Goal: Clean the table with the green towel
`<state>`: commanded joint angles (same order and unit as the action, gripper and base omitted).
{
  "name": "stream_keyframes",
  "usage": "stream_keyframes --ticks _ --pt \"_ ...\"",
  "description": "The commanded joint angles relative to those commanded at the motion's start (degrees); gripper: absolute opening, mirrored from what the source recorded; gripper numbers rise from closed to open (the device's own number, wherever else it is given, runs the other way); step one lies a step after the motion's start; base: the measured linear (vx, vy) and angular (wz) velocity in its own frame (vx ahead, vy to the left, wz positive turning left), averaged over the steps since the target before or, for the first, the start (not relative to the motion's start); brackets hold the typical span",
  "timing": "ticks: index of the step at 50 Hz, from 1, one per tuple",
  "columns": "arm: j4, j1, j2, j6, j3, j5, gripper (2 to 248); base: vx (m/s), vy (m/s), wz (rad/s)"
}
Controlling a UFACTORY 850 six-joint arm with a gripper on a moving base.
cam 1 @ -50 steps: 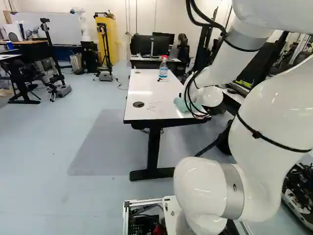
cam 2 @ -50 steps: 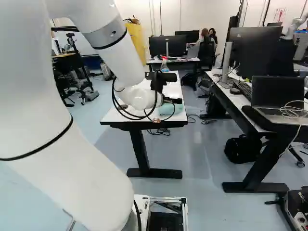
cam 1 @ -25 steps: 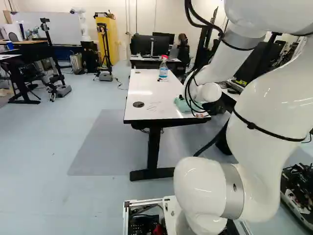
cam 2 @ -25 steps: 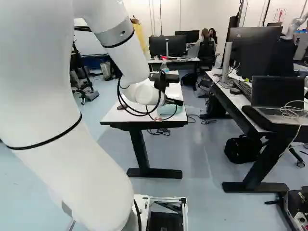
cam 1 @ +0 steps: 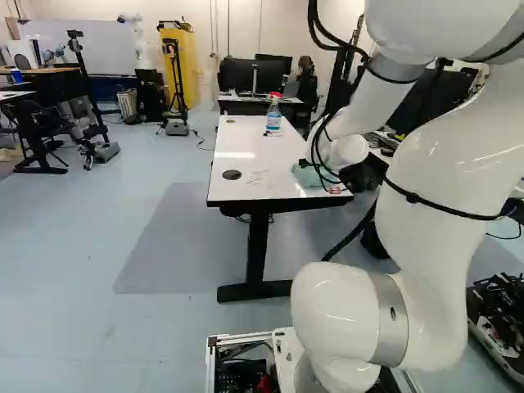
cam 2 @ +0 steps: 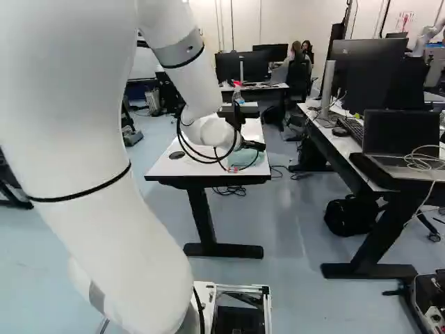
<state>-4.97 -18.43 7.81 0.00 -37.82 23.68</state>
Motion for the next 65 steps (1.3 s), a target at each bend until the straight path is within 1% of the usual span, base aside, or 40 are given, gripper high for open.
stream_keyframes --ticks 21,39,65 --pt "-1.1 -0.2 3.8 0.0 -4.3 -3.1 247 0.0 0.0 0.0" --pt "-1.2 0.3 6.5 0.0 -7.4 -4.8 247 0.0 0.0 0.0" --pt "-1.2 0.3 6.6 0.0 -7.5 -5.3 247 0.0 0.0 0.0"
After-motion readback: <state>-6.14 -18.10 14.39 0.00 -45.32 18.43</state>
